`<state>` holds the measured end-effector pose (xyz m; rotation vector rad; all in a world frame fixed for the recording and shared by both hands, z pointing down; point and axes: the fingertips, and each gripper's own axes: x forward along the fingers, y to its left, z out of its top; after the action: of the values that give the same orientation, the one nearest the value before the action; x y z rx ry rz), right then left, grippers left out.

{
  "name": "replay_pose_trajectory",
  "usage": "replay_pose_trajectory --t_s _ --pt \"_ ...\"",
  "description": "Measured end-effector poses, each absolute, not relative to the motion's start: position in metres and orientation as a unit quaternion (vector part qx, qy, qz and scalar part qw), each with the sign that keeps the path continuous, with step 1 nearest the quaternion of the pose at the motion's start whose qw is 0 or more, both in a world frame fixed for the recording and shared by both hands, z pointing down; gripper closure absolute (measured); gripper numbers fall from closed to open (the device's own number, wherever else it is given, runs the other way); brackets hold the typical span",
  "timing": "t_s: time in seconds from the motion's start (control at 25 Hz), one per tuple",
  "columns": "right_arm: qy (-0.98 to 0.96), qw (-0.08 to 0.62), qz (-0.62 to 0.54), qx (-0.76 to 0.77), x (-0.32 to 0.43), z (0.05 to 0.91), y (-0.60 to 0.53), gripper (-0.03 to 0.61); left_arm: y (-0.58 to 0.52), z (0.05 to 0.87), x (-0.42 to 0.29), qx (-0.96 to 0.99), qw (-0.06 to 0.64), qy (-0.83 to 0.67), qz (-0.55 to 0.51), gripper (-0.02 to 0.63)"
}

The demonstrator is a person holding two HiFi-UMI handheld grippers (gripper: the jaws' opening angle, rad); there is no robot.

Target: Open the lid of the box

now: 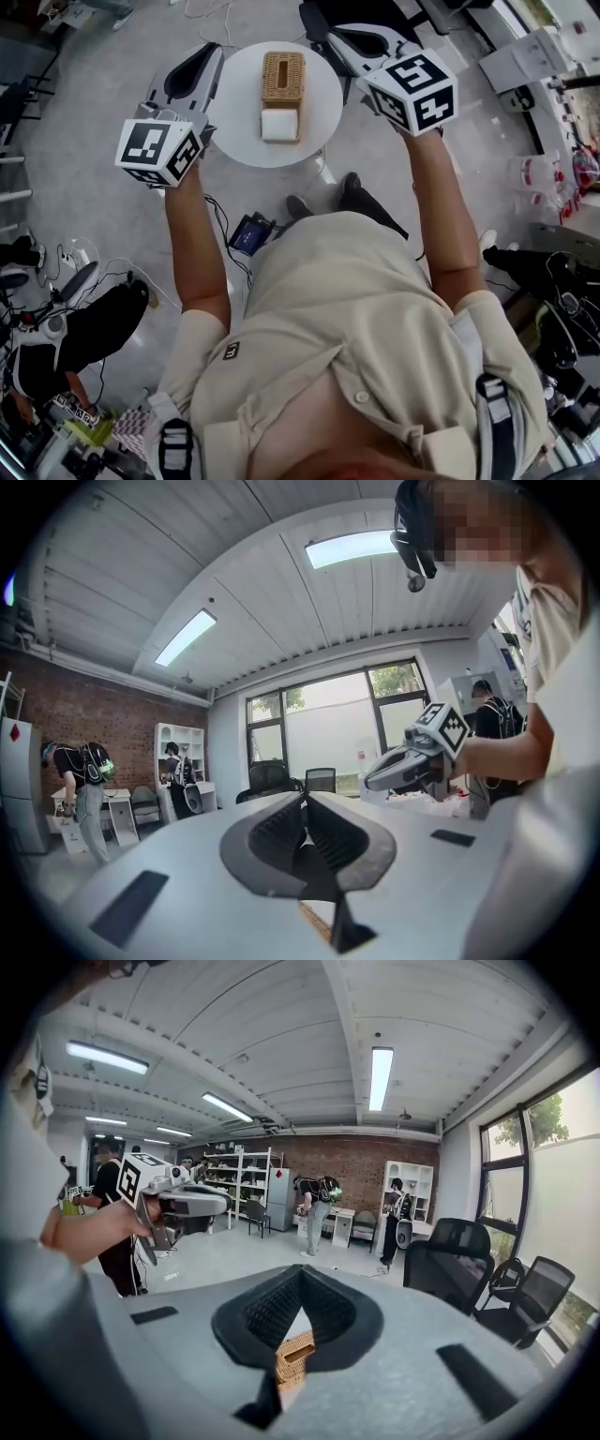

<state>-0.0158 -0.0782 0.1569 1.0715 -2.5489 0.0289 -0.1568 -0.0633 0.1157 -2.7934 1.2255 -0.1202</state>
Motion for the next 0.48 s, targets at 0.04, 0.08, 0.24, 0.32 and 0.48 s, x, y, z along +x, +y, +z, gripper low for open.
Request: replay_pose_trajectory --t_s 0.04,0.08,0.24,0.32,0.48 --pt "-0.906 0.188 0.013 0.38 -0.015 0.162 -0.084 0.586 -0.068 0.121 -0.156 -0.914 0.041 0.401 -0.043 0.592" --pt "-0.906 0.188 0.016 0.38 -0.013 0.167 -0.09 0.586 -0.072 0.126 -0.155 -0.913 0.036 0.402 -0.048 0.592" --pt "-0.908 0.186 0.028 0.375 -0.011 0.185 -0.115 0.586 -0.089 0.144 -0.154 -0.912 0.03 0.406 -0.058 0.592" --pt "-0.91 0.186 0.034 0.37 -0.013 0.195 -0.129 0.585 -0.1 0.151 -0.157 -0.908 0.025 0.413 -0.064 0.592" --pt "-0.914 0.191 0.047 0.354 -0.016 0.215 -0.157 0.586 -0.122 0.164 -0.159 -0.902 0.014 0.425 -0.077 0.592"
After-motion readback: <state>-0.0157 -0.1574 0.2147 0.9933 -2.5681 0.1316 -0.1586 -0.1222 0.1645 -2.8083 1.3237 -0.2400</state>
